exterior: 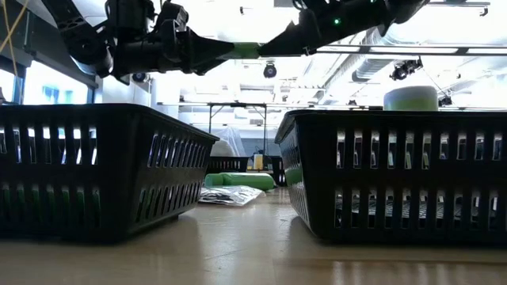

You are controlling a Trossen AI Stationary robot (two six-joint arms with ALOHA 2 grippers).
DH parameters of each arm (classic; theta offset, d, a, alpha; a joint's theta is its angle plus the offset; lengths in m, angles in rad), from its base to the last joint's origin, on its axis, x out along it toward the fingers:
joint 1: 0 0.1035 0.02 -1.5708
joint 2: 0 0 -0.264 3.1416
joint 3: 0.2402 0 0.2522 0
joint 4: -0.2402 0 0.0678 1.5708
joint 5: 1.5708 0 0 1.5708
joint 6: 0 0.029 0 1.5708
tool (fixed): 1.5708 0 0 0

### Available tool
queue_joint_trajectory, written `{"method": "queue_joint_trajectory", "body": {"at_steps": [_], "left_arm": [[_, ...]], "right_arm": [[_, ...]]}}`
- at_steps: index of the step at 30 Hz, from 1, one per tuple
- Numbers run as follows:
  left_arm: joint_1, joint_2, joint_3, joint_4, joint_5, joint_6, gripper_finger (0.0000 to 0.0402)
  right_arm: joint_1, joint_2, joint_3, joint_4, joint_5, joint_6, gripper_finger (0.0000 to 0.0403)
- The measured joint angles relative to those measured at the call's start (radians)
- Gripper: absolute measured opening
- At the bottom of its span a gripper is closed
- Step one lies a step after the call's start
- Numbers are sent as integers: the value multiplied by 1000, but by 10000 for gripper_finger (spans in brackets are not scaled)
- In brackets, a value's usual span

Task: Pick & Place Travel size toiletries
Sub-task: Put the green shampoo into the bottom left black bin

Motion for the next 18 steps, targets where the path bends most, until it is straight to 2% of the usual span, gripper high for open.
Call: {"method": "queue_joint_trajectory", "body": {"at_steps": [10, 18], "left_arm": [[-1, 0, 0, -4, 14, -19, 172], [-1, -1, 0, -3, 14, -25, 178]], "right_arm": [[-1, 2, 0, -65, 22, 0, 298], [-1, 2, 0, -115, 37, 0, 298]]}}
